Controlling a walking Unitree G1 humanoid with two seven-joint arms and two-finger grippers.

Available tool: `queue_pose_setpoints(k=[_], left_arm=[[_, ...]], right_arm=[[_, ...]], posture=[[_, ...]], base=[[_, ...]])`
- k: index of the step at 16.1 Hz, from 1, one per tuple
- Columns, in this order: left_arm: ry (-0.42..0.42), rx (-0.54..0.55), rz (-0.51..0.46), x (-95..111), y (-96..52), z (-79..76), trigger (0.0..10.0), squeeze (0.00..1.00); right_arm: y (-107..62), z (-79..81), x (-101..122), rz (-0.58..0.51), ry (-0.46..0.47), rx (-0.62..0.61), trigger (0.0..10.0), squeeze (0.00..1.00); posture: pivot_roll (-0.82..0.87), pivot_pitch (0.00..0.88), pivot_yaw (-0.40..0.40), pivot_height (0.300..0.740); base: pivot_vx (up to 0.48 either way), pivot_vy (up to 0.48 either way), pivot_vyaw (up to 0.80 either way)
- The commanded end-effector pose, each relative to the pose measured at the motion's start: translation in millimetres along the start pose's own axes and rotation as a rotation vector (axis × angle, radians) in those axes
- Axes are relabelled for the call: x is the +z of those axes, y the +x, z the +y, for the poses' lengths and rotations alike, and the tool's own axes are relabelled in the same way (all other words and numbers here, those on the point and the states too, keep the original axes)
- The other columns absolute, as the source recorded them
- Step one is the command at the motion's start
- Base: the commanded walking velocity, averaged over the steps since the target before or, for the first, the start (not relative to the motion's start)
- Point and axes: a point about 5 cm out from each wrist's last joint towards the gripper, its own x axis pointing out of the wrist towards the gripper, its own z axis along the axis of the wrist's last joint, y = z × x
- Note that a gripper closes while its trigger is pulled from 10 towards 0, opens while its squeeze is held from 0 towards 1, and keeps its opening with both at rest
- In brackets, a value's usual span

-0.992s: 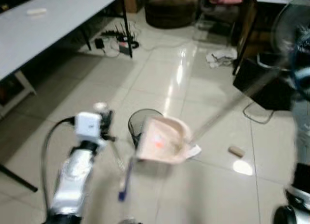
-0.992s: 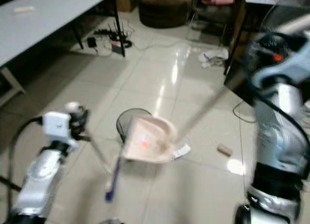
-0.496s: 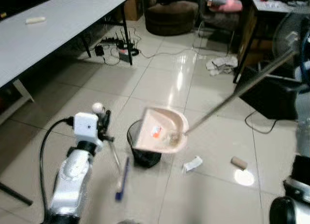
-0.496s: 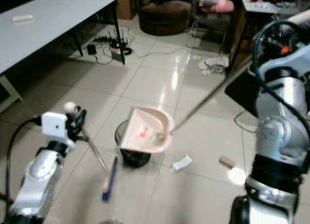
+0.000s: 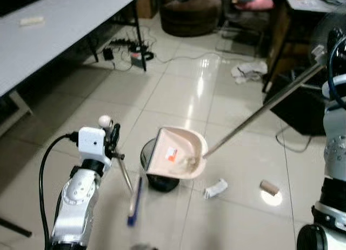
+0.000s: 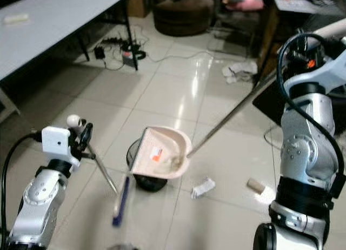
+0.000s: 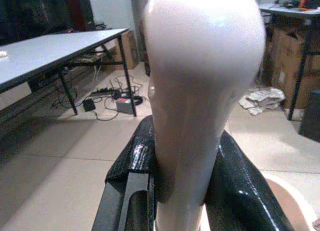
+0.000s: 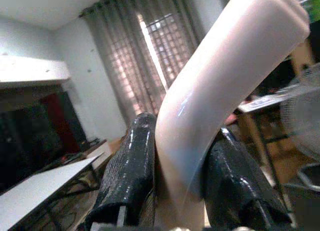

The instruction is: Sweep floor

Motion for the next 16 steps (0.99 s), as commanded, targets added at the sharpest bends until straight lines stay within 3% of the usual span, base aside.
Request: queue_pose_setpoints(k=[1, 6, 16], left_arm=[[0.029, 0.022, -0.041, 10.3, 1.7, 6.0, 10.0, 0.00], [0.015, 0.029, -0.032, 9.9, 7.1, 7.1, 10.0, 0.00], [0.032, 0.009, 0.008, 3.5, 8.3, 1.0, 10.0, 0.00]], right_arm=[[-1.0, 6.7, 3.0, -0.024, 0.030, 0.032, 10.0, 0.00], [-0.8, 12.1, 3.1, -0.048, 0.037, 0.065, 10.0, 0.00], [5.3, 18.0, 1.4, -0.093, -0.012, 0.120, 10.0, 0.00]], posture=[[0.02, 0.037, 0.039, 0.740], [0.02, 0.036, 0.049, 0.740], [0.03, 0.027, 0.051, 0.740]], base=[[0.398, 0.000, 0.00], [0.394, 0.000, 0.00], [0.000, 0.000, 0.00]])
